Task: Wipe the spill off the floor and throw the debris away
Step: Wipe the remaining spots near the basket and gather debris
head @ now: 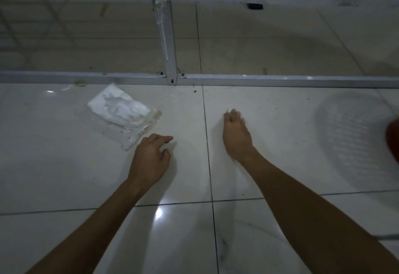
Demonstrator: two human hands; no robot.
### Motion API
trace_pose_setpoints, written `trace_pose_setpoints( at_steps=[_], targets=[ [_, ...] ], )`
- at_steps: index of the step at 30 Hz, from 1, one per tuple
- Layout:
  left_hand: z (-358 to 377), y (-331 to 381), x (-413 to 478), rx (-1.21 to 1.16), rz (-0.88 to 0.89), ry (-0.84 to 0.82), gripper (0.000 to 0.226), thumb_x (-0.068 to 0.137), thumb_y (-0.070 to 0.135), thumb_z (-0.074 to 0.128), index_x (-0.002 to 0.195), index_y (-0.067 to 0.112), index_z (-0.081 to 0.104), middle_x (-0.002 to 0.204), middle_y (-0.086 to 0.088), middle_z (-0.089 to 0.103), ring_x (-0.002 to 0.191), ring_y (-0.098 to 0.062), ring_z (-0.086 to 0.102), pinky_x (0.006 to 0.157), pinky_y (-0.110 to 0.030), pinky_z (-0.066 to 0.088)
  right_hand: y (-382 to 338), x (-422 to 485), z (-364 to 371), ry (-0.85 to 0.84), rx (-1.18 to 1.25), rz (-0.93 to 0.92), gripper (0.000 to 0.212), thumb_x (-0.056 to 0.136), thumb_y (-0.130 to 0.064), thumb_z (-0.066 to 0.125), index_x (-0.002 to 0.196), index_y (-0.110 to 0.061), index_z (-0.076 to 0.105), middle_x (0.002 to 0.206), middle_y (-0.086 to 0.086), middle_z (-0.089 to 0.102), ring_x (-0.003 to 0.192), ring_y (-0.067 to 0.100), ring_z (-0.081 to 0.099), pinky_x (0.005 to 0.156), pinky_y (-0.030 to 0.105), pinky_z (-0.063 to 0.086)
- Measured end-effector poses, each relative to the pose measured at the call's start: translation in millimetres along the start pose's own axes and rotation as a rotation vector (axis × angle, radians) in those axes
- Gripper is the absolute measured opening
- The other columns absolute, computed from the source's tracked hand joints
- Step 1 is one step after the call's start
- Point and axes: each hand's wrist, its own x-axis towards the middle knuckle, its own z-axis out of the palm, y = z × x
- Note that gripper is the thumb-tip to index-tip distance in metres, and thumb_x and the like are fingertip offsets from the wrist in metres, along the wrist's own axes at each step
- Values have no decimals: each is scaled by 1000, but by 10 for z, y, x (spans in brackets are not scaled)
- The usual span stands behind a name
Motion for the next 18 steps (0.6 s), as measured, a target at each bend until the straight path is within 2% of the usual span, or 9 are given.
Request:
trace_pose_setpoints(
  at_steps=[3,5,8,11,16,18],
  targets=[
    [39,56,-18,-21,2,2,35,80,-1,58,113,8,64,107,-15,65,94,-33,59,86,-42,50,-173,-164,24,-45,43,-23,53,94,5,27,145,3,14,154,23,11,143,37,11,116,44,14],
    [58,109,-54,-27,-4,1,36,80,-2,58,114,8,63,106,-15,65,94,-33,58,87,-41,49,-289,-384,96,-68,78,-138,54,92,6,27,145,2,15,155,23,11,143,37,11,117,44,12],
    [56,220,-195,-33,-24,-5,36,80,-1,57,115,9,63,107,-14,64,95,-31,56,89,-39,47,-366,-811,137,-97,53,-314,58,90,10,25,145,4,9,155,25,7,144,36,7,118,38,1],
    [30,351,-418,-47,-21,-23,36,81,0,57,115,8,63,107,-13,64,94,-29,56,89,-35,46,-333,-1182,113,-169,68,-444,60,89,12,33,145,5,9,154,27,7,143,39,8,118,39,0],
    [-13,636,-928,-97,-33,-94,33,84,0,54,116,7,61,109,-13,62,98,-26,56,91,-30,43,-185,-1827,19,-288,83,-533,62,94,6,35,147,-2,5,156,21,1,145,33,3,118,35,-1],
    [7,739,-1104,-127,-35,-138,33,84,0,53,115,6,61,110,-13,60,100,-26,57,92,-31,45,-203,-1950,-51,-373,52,-529,56,98,-5,34,148,-8,8,157,15,3,146,28,4,117,32,0]
  ],
)
